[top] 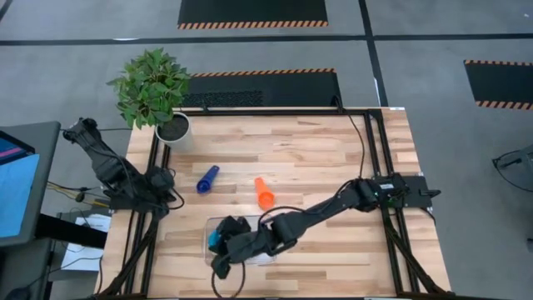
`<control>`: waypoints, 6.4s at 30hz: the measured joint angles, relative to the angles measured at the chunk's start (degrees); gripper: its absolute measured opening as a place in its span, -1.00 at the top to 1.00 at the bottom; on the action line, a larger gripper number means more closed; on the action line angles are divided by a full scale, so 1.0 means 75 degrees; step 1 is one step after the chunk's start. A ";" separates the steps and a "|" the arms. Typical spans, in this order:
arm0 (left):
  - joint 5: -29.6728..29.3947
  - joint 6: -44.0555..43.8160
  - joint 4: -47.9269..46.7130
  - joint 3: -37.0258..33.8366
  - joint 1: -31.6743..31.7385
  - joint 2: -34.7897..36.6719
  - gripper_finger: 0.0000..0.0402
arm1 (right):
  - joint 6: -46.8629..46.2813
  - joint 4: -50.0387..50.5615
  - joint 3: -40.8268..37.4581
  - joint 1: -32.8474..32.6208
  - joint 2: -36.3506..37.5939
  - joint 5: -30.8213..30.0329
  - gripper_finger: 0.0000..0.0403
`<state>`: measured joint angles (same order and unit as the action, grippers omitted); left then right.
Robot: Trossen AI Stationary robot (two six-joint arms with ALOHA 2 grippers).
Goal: Nest measuring cups in basket
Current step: Stack the light blue measuring cup on top of the green measuring cup into the transparent bin
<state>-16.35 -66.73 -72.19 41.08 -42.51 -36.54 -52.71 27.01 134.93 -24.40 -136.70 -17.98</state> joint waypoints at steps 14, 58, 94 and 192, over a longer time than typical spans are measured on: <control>-0.0475 0.0375 0.1433 -0.0003 0.0001 -0.1500 1.00 | -0.0986 0.1276 -0.0035 -0.0090 -0.0063 -0.0231 0.95; 0.0319 0.1302 0.4853 -0.0006 -0.0162 -0.4440 1.00 | -0.1521 0.0314 -0.0187 0.0078 -0.0836 -0.0200 0.95; 0.0210 0.1560 0.5145 -0.0006 0.0039 -0.4531 1.00 | -0.1489 0.0469 -0.0184 0.0052 -0.0836 0.0000 0.94; 0.0526 0.1811 0.4849 0.0000 0.0033 -0.4528 1.00 | -0.1309 0.2011 -0.0023 0.0046 -0.0714 0.2066 0.78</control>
<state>-12.40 -53.15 -35.82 41.08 -42.26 -70.50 -62.52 42.09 134.76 -24.05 -142.06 -2.49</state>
